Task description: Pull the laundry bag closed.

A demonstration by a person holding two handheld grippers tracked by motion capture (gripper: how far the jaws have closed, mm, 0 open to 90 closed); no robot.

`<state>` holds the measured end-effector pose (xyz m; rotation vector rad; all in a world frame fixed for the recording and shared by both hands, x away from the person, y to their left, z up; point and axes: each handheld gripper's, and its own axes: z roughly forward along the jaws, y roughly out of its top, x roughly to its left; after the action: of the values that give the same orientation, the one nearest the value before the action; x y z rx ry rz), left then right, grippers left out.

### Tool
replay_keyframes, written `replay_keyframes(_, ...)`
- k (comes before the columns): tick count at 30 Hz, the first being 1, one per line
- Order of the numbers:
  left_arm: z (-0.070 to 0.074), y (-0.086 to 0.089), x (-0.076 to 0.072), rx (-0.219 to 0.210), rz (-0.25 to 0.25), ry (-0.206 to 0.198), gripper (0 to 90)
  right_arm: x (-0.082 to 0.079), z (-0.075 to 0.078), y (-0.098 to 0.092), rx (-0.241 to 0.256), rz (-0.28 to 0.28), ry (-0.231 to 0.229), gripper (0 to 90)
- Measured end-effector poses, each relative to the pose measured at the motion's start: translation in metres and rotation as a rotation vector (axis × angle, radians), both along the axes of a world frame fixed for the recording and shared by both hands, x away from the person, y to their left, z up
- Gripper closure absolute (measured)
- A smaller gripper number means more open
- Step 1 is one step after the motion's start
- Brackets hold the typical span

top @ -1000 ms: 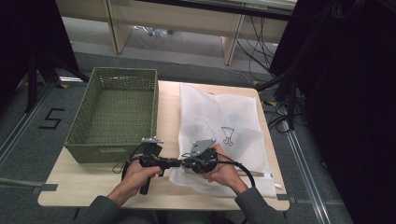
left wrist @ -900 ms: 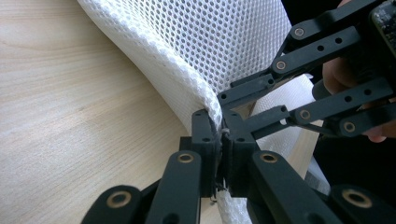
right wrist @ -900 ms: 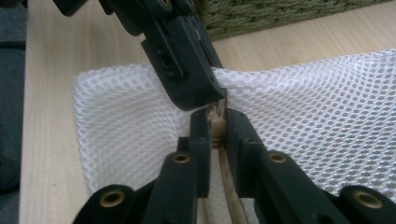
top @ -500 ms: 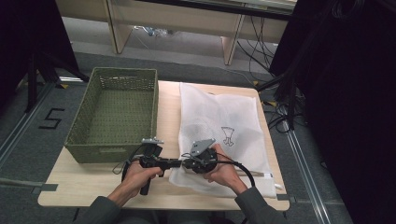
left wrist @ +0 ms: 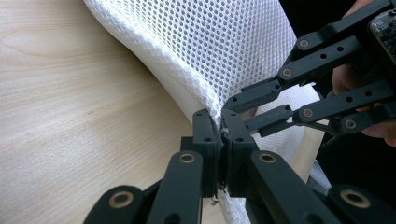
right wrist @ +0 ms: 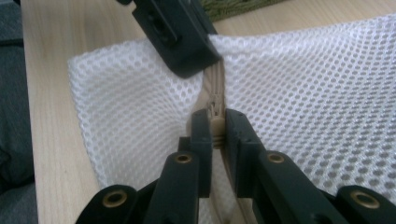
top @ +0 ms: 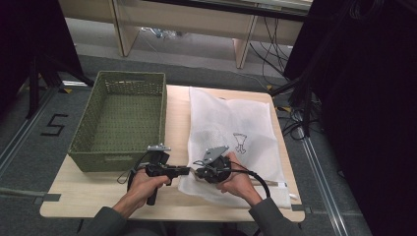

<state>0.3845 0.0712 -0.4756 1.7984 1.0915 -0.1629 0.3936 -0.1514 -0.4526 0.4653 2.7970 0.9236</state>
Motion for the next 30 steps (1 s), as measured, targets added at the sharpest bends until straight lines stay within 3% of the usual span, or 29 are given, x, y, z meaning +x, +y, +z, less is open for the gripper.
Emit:
replay_keyframes(18,0.007,0.002,-0.002,0.009,0.006,-0.027,85.8,-0.01,0.005,-0.016,-0.048,-0.061,0.008,83.3)
replay_keyframes(30,0.008,0.003,-0.003,0.024,0.01,-0.039,85.8,-0.016,0.01,-0.038,-0.047,-0.099,-0.002,83.3)
